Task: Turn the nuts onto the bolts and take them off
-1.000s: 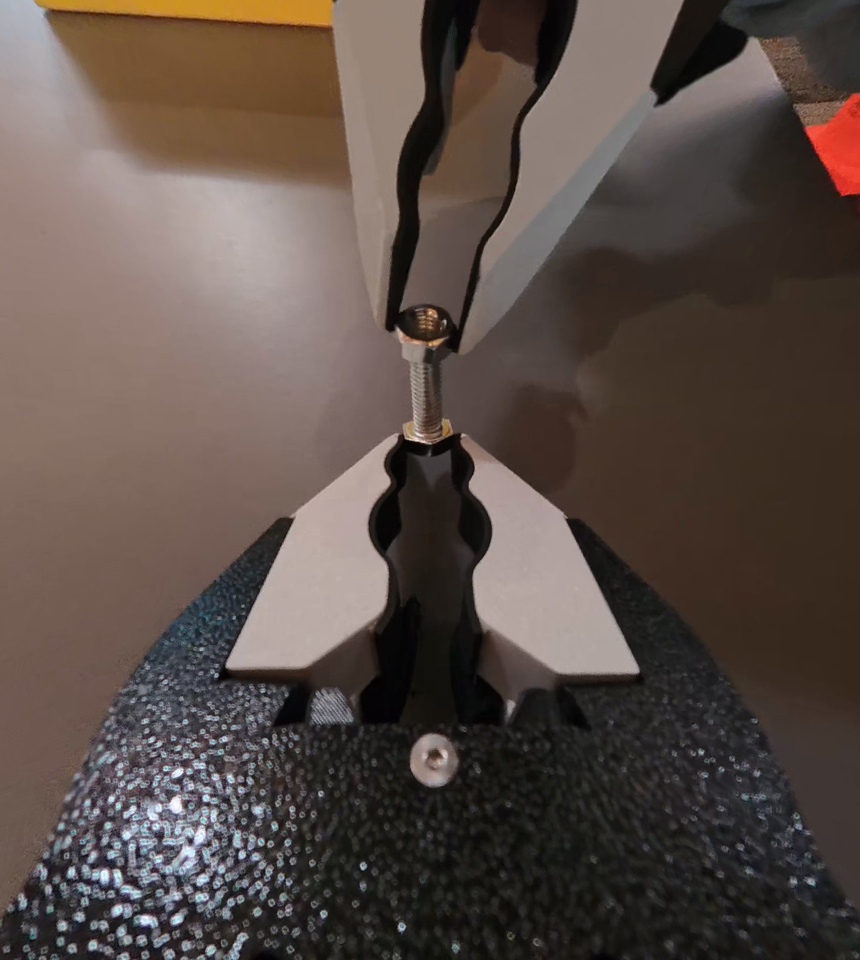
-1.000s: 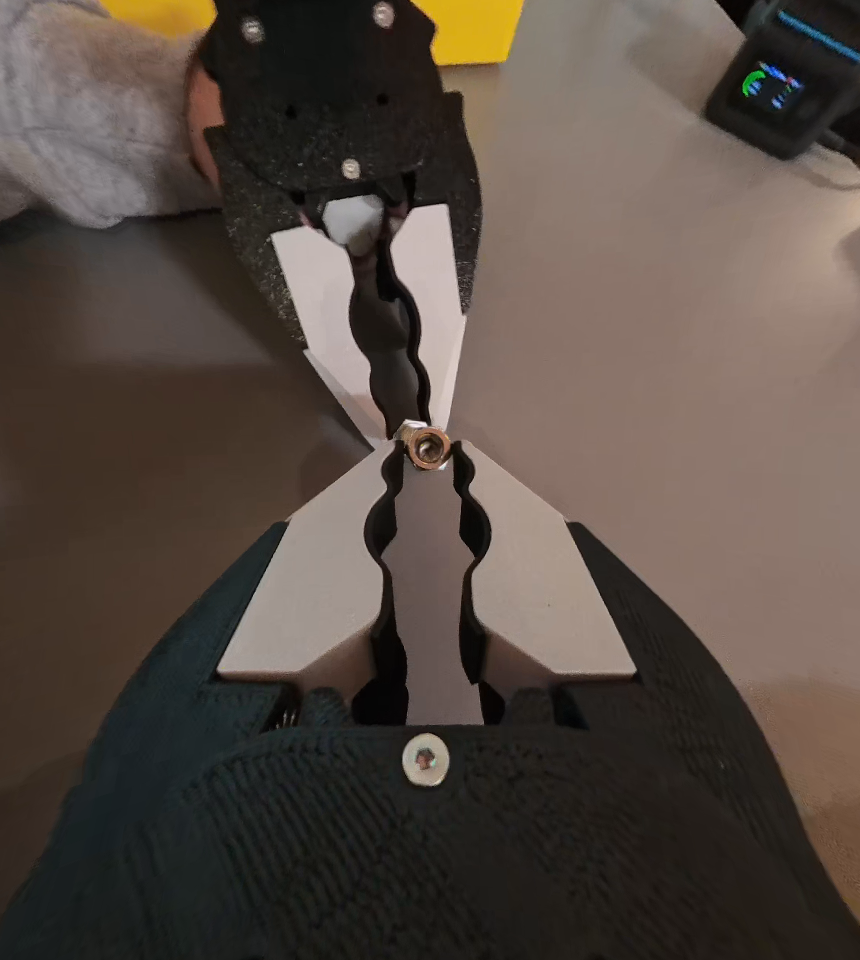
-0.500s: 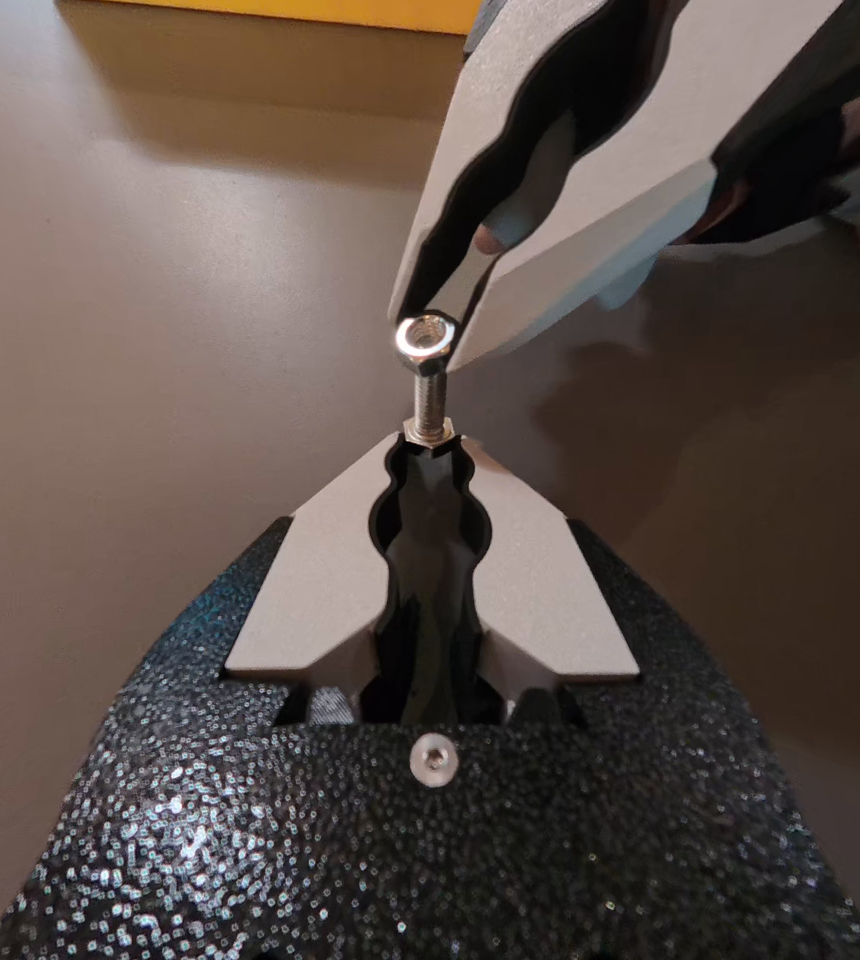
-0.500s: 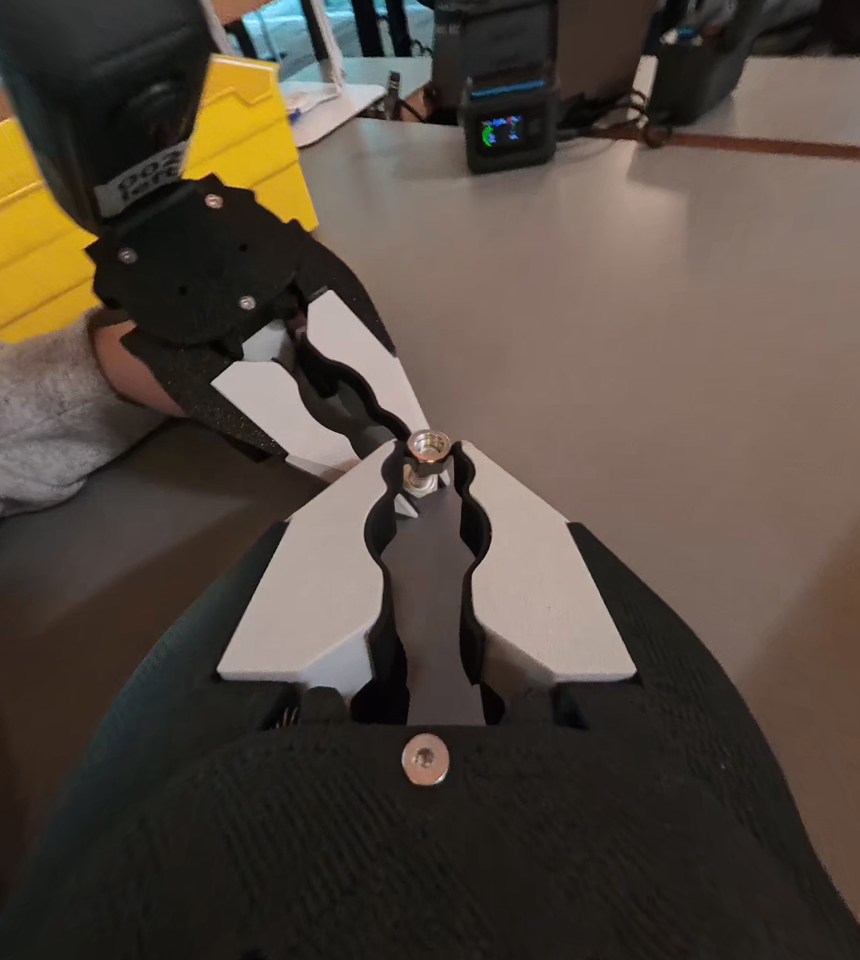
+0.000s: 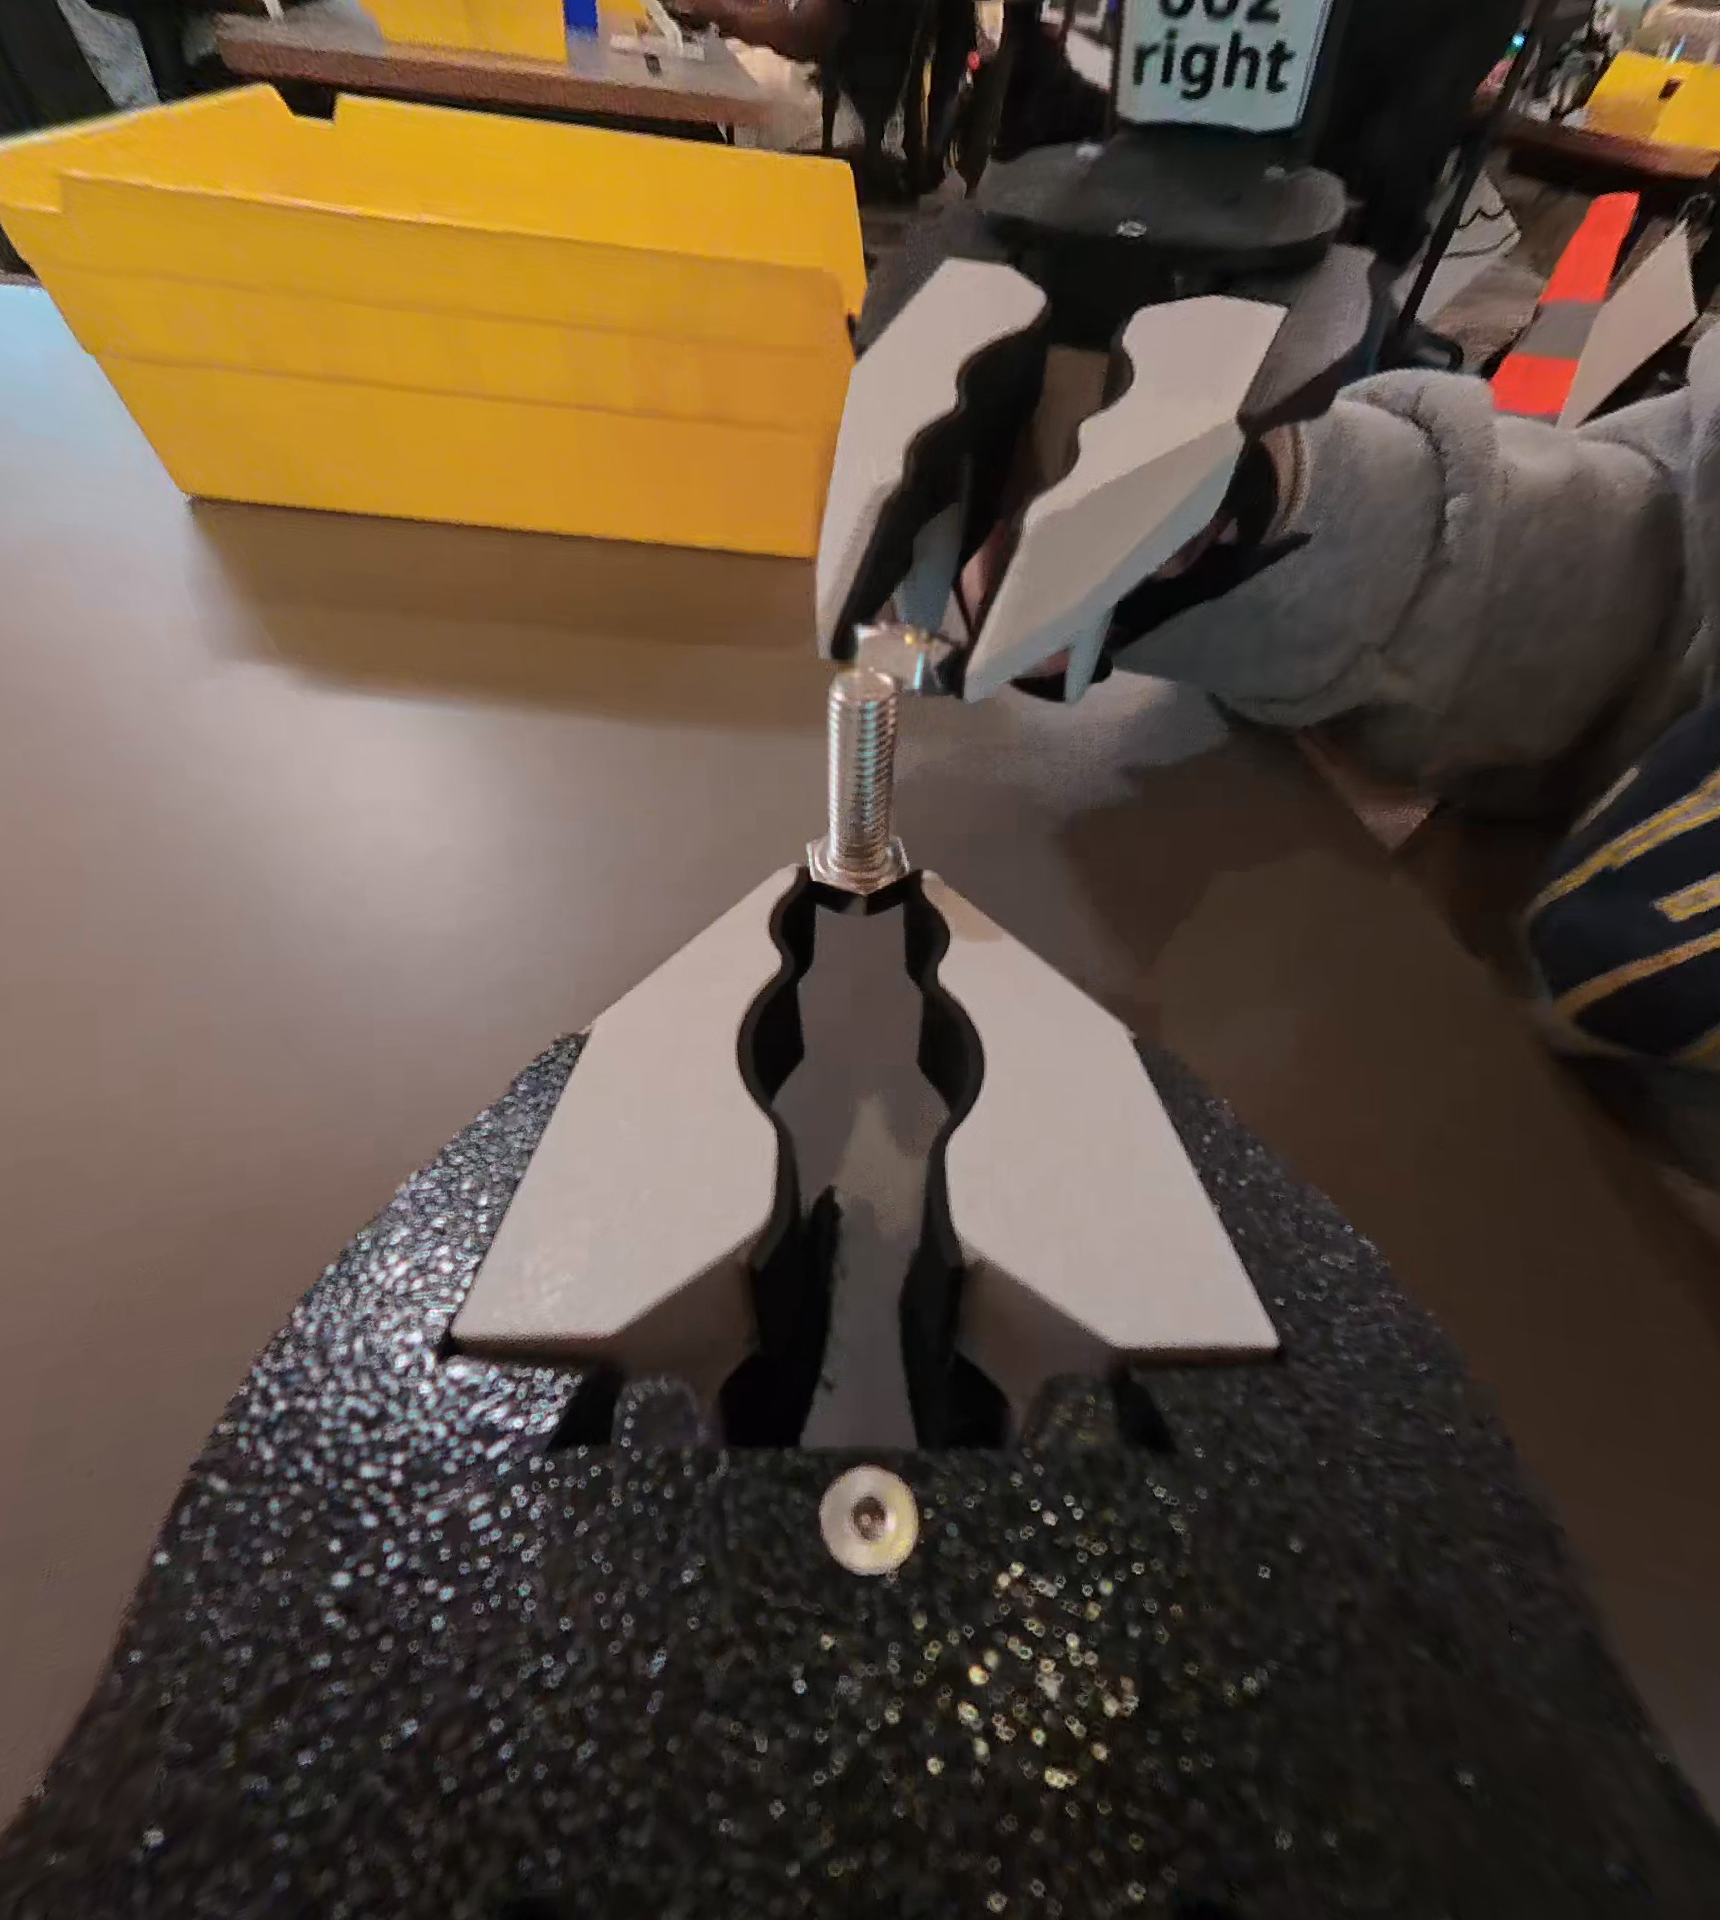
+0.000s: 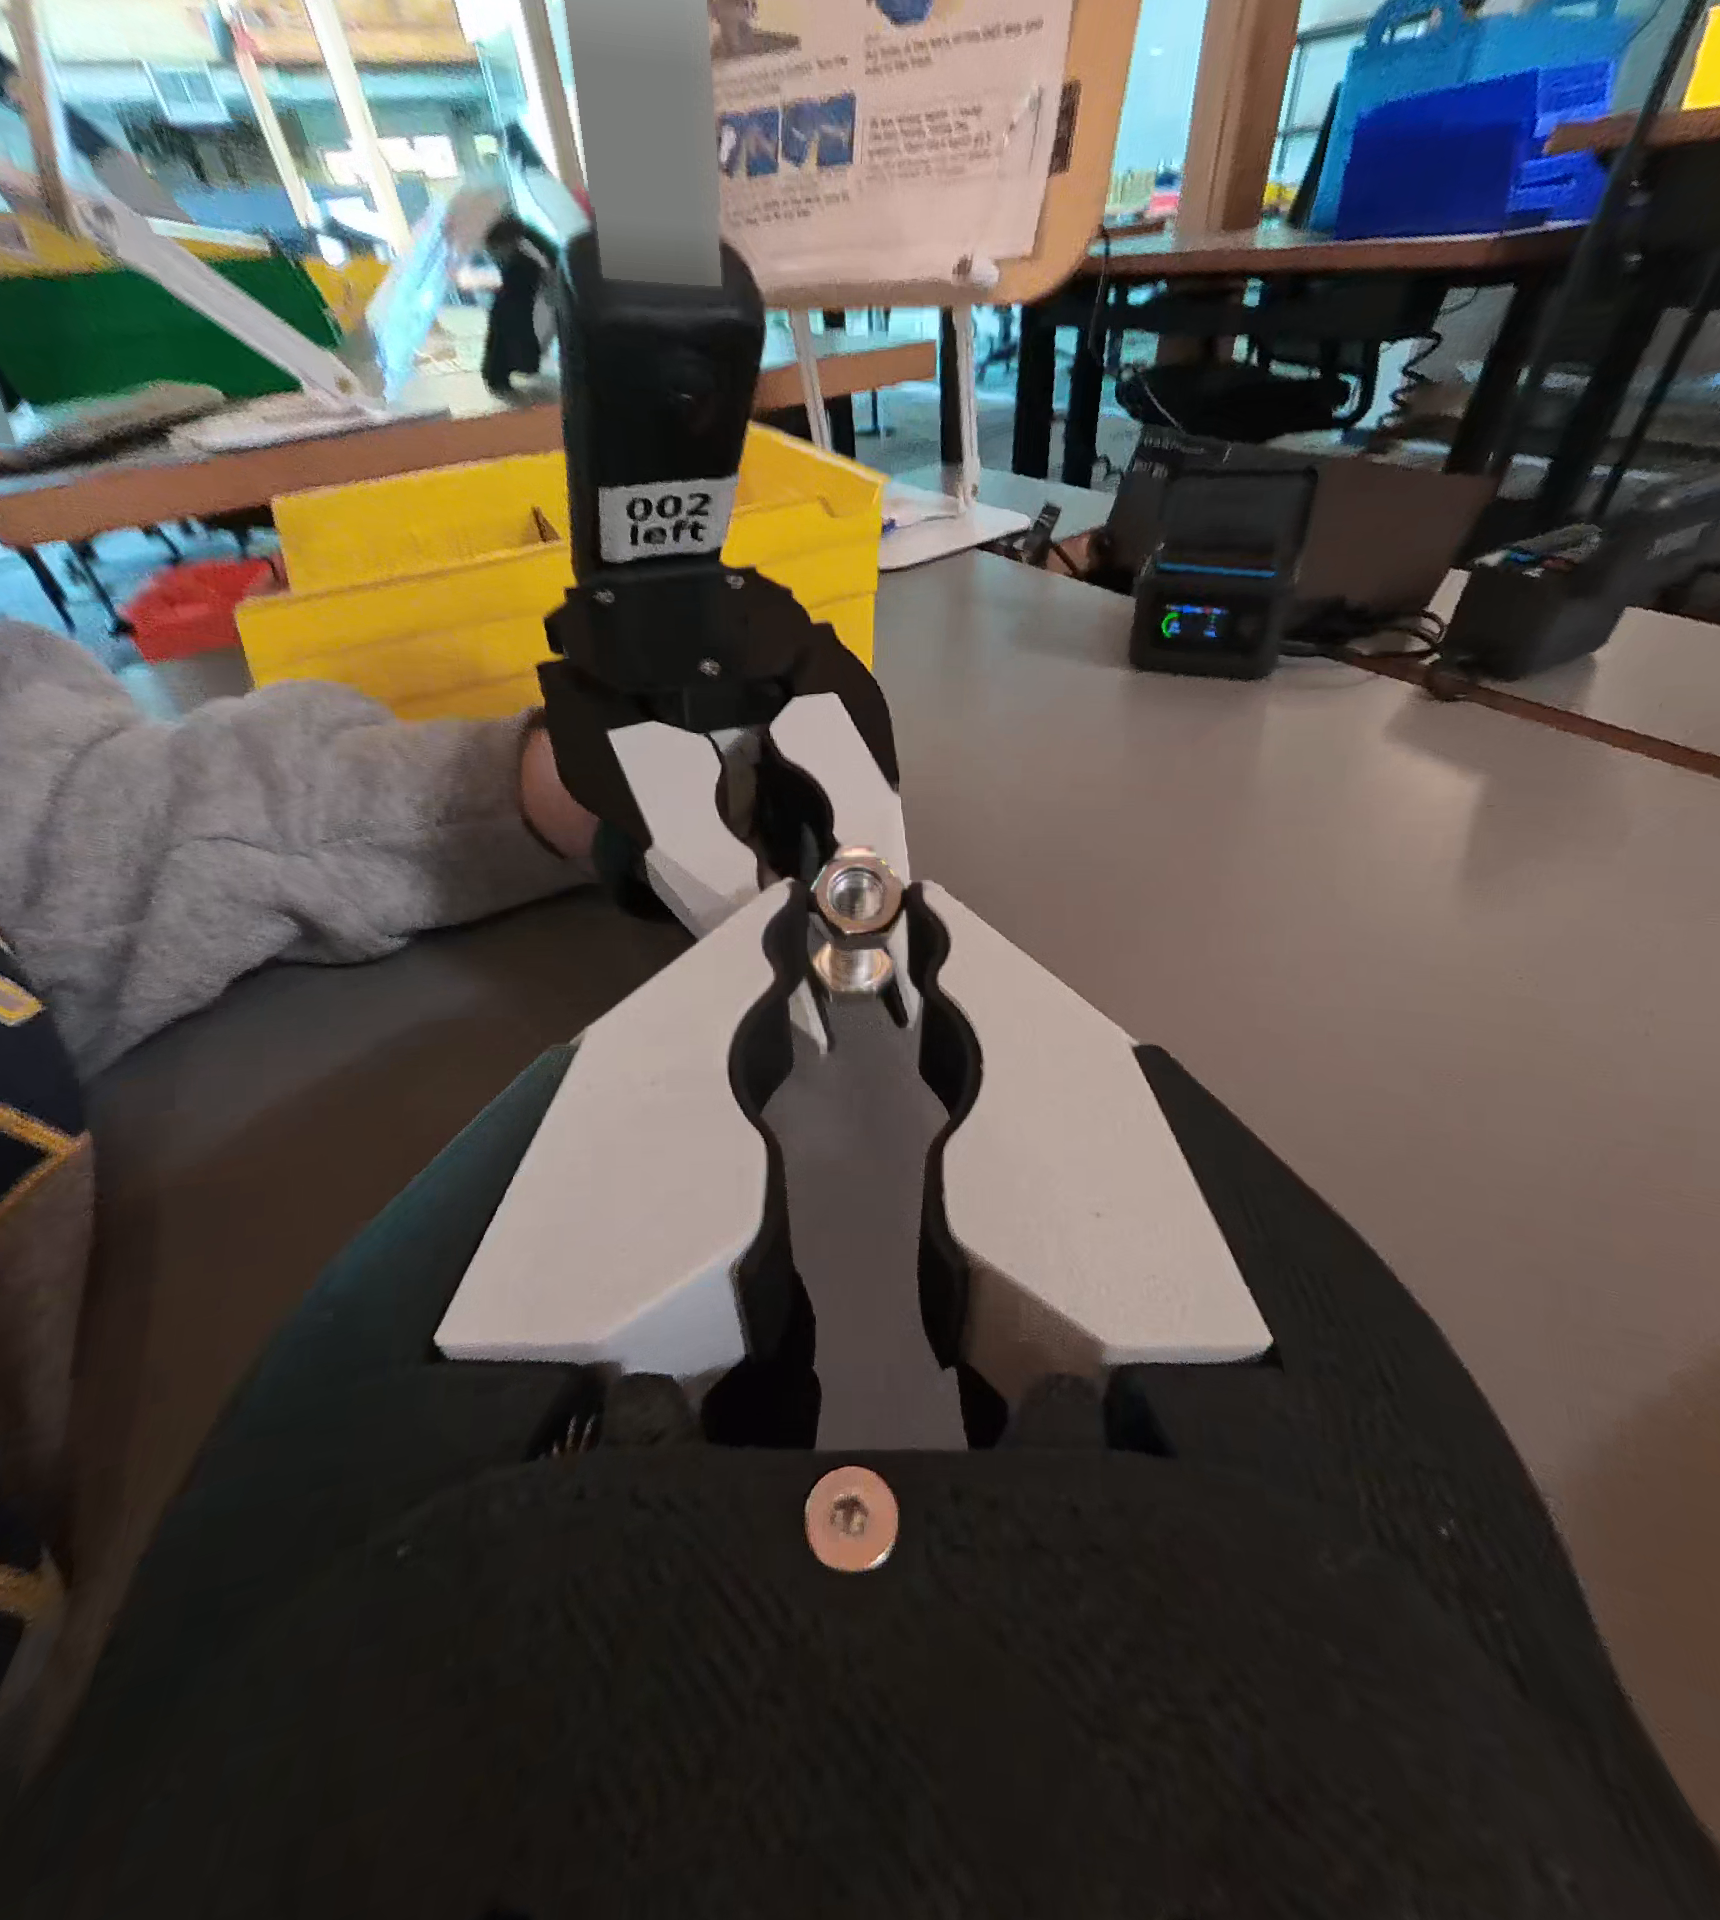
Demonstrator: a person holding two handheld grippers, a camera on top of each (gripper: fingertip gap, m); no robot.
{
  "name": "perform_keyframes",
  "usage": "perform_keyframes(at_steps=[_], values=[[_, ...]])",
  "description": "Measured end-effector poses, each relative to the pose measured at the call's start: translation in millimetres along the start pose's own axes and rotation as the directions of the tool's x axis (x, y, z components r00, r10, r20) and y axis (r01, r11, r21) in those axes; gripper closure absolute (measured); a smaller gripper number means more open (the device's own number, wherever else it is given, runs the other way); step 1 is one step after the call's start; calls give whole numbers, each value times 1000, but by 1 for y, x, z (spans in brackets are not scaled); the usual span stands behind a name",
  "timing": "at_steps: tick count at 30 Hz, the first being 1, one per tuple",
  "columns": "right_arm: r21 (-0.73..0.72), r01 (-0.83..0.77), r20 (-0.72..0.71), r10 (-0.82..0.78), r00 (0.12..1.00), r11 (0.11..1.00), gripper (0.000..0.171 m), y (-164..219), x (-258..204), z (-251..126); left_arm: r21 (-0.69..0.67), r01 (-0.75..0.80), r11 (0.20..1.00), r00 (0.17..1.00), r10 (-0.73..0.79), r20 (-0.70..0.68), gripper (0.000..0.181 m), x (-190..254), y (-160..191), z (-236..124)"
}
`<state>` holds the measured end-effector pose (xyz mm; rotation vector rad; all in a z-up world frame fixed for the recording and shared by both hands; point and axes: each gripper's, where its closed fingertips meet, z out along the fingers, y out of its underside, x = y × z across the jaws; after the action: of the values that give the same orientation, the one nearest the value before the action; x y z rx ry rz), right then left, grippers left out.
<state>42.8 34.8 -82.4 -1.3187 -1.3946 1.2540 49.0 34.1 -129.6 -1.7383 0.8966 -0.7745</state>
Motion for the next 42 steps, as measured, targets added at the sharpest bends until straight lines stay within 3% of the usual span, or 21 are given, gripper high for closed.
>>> perform_keyframes(at_steps=[4, 8, 12, 31, 37, 42], values=[[-77, 68, -46, -72, 996, 995, 154, 2, -2, 1, -21, -3, 1000, 999, 4, 35, 166, -4, 3, 3], [-66, 33, -52, -36, 998, 997, 154, -4, -2, -1, -105, -45, 994, 995, 54, 84, 166, -9, 14, 7], [-173, 79, -61, -91, 994, 982, 154, 6, -4, 3, -136, -79, 988, 993, 90, 77, 166, -5, 18, 12], [-193, 84, -22, -90, 996, 977, 154, 2, -6, 3, -37, -95, 995, 995, 96, 23, 166, 4, 5, 9], [-235, 35, -185, -80, 979, 971, 154, 4, 5, 8, -55, -53, 997, 995, 57, 79, 166, -6, 7, 9], [-182, -63, -365, -8, 931, 981, 154, 5, 11, 11, -71, -39, 997, 993, 46, 105, 166, -10, 9, 10]])
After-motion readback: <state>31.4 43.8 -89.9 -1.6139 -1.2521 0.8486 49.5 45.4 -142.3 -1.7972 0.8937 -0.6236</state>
